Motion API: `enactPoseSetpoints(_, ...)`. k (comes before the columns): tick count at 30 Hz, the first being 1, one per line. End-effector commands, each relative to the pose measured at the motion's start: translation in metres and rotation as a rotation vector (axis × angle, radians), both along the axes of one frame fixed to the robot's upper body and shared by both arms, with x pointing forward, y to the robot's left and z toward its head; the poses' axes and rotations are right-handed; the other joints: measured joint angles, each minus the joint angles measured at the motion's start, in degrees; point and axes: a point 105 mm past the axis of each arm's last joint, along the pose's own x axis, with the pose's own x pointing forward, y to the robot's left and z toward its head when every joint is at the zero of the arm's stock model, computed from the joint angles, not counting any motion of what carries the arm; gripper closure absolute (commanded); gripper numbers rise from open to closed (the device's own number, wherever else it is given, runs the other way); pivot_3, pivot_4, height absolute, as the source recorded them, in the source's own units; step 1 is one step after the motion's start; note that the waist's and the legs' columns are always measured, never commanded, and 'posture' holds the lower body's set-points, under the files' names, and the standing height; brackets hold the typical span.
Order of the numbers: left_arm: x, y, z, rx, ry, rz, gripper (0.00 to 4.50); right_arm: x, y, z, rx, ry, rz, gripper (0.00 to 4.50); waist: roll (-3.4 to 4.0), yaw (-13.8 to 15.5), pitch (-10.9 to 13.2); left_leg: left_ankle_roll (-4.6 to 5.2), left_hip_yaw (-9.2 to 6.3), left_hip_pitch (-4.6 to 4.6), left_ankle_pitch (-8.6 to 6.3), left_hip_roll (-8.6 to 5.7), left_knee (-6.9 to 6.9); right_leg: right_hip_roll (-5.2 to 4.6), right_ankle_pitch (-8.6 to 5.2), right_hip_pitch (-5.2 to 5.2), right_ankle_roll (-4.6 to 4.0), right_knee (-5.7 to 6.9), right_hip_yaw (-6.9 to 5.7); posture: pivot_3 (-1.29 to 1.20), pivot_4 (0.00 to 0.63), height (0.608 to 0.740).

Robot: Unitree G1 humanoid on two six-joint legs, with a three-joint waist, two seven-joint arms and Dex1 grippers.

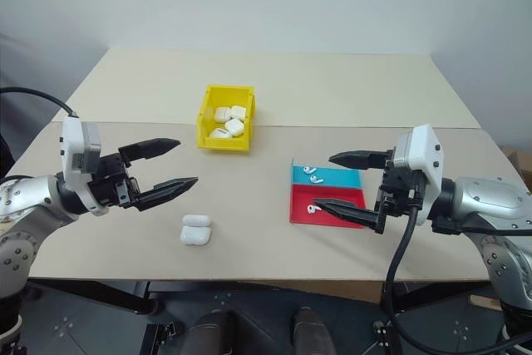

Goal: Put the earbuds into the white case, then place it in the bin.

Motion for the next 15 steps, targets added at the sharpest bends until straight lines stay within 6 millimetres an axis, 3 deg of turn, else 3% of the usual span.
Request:
enactPoseSetpoints(1,-0.003,-0.001,0.007,0.023,-0.036,-0.015,0.0,-0.002,0.0,0.007,-0.014,-0.039,0.008,0.04,0.0,0.0,0.0,0.0,0.0,0.0,0.0,0.0,0.0,0.0,0.0,0.0,0.0,0.0,0.0,0.0,0.15,0.74)
enactPoseSetpoints(10,-0.007,-0.005,0.006,0.124,-0.04,0.005,0.0,0.003,-0.001,0.008,-0.007,-0.057,-0.011,0.04,0.0,0.0,0.0,0.0,0.01,0.0,0.0,0.0,-0.01,0.0,0.0,-0.01,0.0,-0.01,0.0,0.0,0.15,0.74)
enactPoseSetpoints(15,0.004,-0.003,0.009,0.227,-0.12,0.189,0.0,0.009,0.003,0.011,0.001,-0.07,-0.028,0.04,0.0,-0.01,0.0,0.0,0.01,0.01,0.0,0.0,0.0,0.0,0.0,-0.01,0.0,0.0,0.01,0.0,0.15,0.74)
